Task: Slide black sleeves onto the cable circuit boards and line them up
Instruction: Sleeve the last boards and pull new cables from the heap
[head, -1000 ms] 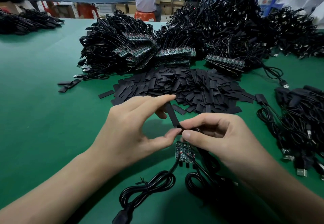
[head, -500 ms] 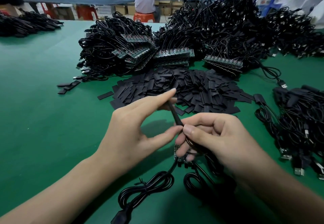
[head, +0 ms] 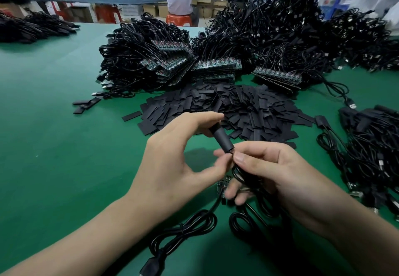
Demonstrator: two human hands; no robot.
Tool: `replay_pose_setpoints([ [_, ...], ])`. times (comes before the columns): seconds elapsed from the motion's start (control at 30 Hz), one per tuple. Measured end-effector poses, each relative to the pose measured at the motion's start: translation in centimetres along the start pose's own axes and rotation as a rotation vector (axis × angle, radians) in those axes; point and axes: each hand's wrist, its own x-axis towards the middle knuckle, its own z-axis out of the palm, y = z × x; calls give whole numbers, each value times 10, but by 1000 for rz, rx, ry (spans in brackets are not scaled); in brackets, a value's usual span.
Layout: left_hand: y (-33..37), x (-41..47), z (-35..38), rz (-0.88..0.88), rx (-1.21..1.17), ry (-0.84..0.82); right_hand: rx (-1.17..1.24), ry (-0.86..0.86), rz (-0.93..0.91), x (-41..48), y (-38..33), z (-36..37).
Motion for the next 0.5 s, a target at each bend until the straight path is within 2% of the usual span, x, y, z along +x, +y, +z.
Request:
replay_pose_setpoints([
  [0.17, -2, 1, -2, -50, -38, 22, 7, 33, -10, 1, -1, 4],
  [0.27, -2, 1, -1, -123, -78, -37, -70, 138, -58, -1, -6, -2],
  [0.33, -3, 1, -2, -164, -22, -122, -259, 329, -176, 1, -11, -16],
  [0.43, -9, -3, -7, -132, 250, -363, -728, 723, -327, 2, -20, -56],
  [0.5, -10, -6, -8, -131, 336, -494, -1044, 889, -274, 0, -25, -88],
])
